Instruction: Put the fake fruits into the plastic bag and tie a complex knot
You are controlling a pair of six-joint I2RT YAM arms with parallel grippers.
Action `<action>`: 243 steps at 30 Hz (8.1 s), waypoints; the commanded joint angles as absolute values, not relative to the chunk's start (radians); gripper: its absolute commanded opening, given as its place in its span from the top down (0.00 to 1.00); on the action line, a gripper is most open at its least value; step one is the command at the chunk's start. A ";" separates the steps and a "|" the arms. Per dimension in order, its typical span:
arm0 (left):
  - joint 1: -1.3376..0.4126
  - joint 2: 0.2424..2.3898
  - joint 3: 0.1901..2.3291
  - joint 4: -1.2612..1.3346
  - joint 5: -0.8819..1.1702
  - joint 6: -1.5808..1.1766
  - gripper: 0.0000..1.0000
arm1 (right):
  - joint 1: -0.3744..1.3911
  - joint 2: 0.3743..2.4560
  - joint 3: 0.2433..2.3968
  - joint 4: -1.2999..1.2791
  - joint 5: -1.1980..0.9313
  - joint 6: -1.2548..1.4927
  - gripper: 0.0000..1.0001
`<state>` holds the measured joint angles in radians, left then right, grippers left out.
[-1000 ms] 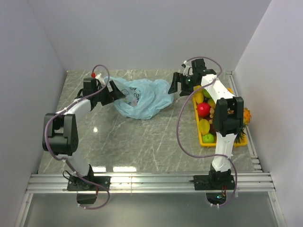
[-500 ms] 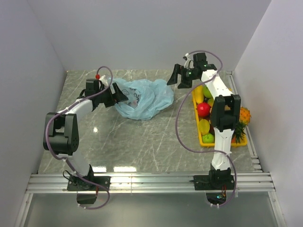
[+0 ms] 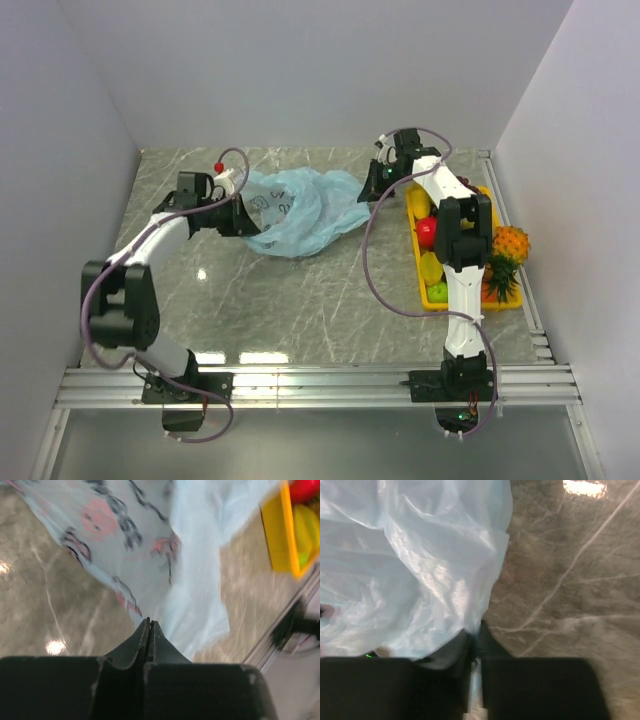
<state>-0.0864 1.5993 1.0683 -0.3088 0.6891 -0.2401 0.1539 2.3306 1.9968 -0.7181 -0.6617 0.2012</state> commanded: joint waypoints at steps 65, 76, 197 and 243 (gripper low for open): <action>-0.014 1.569 1.000 -0.515 0.050 0.612 0.71 | 0.235 2.305 2.001 -0.627 -0.540 0.258 1.00; -0.035 1.408 0.963 -0.879 0.363 0.675 0.52 | 0.202 2.404 2.316 -0.687 -0.638 0.175 1.00; -0.434 1.175 0.827 -0.098 0.003 0.587 0.01 | 0.517 1.792 1.726 -0.910 -0.885 -0.440 1.00; -0.468 1.385 1.112 -0.477 0.287 -0.359 1.00 | 0.521 1.477 1.522 -0.592 -0.764 -0.247 0.19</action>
